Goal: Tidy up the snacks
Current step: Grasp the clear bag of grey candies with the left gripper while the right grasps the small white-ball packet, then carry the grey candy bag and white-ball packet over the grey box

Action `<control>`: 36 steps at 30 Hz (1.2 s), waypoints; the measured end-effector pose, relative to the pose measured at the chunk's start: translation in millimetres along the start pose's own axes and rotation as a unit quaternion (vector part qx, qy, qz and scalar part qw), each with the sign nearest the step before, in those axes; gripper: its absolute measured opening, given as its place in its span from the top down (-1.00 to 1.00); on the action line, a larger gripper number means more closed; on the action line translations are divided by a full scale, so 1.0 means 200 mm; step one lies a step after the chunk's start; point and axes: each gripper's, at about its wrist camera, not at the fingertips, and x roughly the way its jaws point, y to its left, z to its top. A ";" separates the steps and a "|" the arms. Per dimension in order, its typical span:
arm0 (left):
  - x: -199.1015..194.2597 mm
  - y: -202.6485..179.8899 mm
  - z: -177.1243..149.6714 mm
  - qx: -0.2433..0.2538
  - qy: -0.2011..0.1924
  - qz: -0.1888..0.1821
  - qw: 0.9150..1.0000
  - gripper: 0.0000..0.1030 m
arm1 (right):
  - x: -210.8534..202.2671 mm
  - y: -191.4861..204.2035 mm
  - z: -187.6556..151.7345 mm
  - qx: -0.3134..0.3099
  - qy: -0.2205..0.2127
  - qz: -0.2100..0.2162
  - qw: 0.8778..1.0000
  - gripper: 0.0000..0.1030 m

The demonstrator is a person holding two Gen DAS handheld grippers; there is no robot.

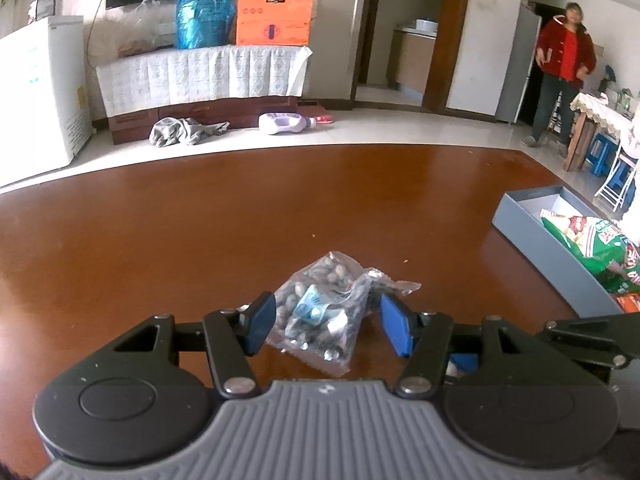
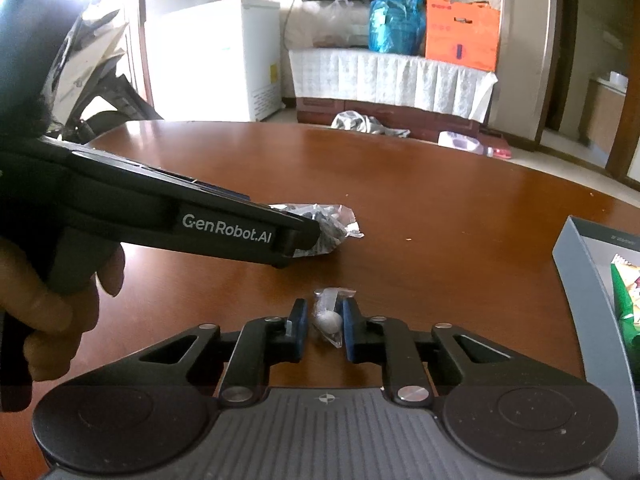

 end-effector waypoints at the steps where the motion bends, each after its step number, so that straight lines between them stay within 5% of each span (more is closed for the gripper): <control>1: 0.01 -0.01 0.00 0.003 0.002 -0.004 1.000 -0.13 | -0.01 -0.01 0.00 0.000 -0.001 0.001 1.000 0.60; 19: 0.17 -0.09 -0.03 0.037 0.014 0.044 0.998 -0.30 | -0.08 -0.11 0.03 0.009 -0.020 -0.001 1.000 0.61; 26: 0.15 -0.10 -0.01 0.026 0.019 0.031 0.999 0.38 | -0.14 -0.16 0.02 0.012 -0.033 -0.003 0.999 0.61; 36: 0.08 -0.11 0.01 0.014 0.006 0.020 1.000 0.62 | -0.20 -0.21 0.00 0.014 -0.047 -0.006 0.999 0.61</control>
